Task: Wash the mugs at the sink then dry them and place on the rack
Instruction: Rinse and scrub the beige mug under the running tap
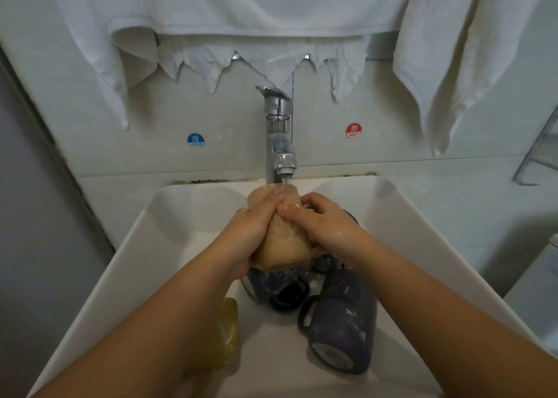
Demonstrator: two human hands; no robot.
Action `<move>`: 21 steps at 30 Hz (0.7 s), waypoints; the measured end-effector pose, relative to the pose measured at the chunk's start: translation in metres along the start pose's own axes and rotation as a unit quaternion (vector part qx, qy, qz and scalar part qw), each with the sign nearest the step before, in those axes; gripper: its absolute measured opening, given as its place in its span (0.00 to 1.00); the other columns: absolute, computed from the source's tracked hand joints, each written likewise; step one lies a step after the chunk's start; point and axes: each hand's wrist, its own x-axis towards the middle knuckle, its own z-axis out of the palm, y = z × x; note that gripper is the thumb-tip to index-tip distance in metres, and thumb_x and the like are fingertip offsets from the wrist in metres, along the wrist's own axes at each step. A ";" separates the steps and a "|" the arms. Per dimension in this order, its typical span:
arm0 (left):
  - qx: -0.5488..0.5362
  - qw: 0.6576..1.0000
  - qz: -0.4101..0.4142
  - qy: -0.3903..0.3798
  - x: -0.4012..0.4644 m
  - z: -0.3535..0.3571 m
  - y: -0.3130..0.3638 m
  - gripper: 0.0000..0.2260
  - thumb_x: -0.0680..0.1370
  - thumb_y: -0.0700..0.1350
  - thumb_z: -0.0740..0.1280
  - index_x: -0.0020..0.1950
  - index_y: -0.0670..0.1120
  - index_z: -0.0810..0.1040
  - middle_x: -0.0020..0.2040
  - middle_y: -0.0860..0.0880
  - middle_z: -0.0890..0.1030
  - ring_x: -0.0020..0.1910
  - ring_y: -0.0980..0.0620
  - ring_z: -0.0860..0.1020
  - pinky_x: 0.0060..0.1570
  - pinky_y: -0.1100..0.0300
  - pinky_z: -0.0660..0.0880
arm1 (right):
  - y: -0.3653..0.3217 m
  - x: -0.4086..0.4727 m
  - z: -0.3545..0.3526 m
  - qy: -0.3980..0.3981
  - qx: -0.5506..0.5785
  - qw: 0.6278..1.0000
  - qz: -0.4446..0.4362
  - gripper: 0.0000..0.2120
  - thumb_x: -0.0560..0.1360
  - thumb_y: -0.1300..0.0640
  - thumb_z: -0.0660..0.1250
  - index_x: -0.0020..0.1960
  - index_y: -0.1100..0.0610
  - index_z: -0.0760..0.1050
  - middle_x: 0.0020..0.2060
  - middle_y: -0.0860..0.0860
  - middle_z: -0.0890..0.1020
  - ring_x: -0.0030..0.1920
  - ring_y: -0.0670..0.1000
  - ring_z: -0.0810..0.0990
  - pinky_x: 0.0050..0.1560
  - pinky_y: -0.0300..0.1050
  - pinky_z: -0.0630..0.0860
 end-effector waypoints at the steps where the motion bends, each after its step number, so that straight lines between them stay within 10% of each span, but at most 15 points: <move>1: -0.001 1.000 0.000 0.011 0.000 0.001 0.001 0.35 0.71 0.69 0.63 0.68 0.45 0.70 0.55 0.42 0.81 0.52 0.43 0.80 0.49 0.49 0.78 | 0.000 0.000 0.001 -0.005 -0.007 1.000 -0.007 0.20 0.71 0.41 0.70 0.56 0.50 0.71 0.51 0.50 0.78 0.50 0.51 0.80 0.41 0.49 0.82; 8: 0.040 0.998 0.013 0.041 0.000 0.005 0.000 0.32 0.78 0.67 0.49 0.73 0.46 0.65 0.63 0.41 0.76 0.58 0.41 0.76 0.60 0.44 0.74 | -0.002 0.003 0.004 0.048 -0.037 0.998 -0.004 0.23 0.72 0.36 0.65 0.54 0.54 0.75 0.49 0.50 0.81 0.47 0.49 0.80 0.43 0.42 0.77; 12: 0.071 0.997 0.022 0.022 -0.001 0.006 -0.004 0.32 0.77 0.67 0.57 0.72 0.47 0.63 0.62 0.43 0.75 0.56 0.42 0.77 0.54 0.47 0.78 | -0.007 0.005 0.006 0.059 -0.021 0.997 0.034 0.22 0.74 0.33 0.60 0.48 0.53 0.74 0.44 0.49 0.80 0.43 0.47 0.78 0.41 0.41 0.74; 17: 0.080 0.996 0.027 -0.022 -0.006 -0.002 -0.009 0.32 0.72 0.61 0.69 0.69 0.47 0.63 0.58 0.45 0.77 0.51 0.45 0.80 0.44 0.52 0.81 | -0.016 0.000 0.008 0.033 0.014 0.995 0.092 0.31 0.75 0.33 0.57 0.65 0.56 0.72 0.56 0.55 0.78 0.54 0.56 0.78 0.55 0.48 0.75; 21: 0.045 0.998 0.005 -0.053 -0.009 -0.008 -0.011 0.45 0.59 0.60 0.79 0.69 0.47 0.65 0.58 0.43 0.79 0.50 0.43 0.82 0.41 0.49 0.82 | -0.015 -0.005 0.005 -0.030 0.048 0.996 0.071 0.17 0.76 0.39 0.61 0.50 0.53 0.75 0.42 0.49 0.78 0.45 0.50 0.79 0.47 0.45 0.77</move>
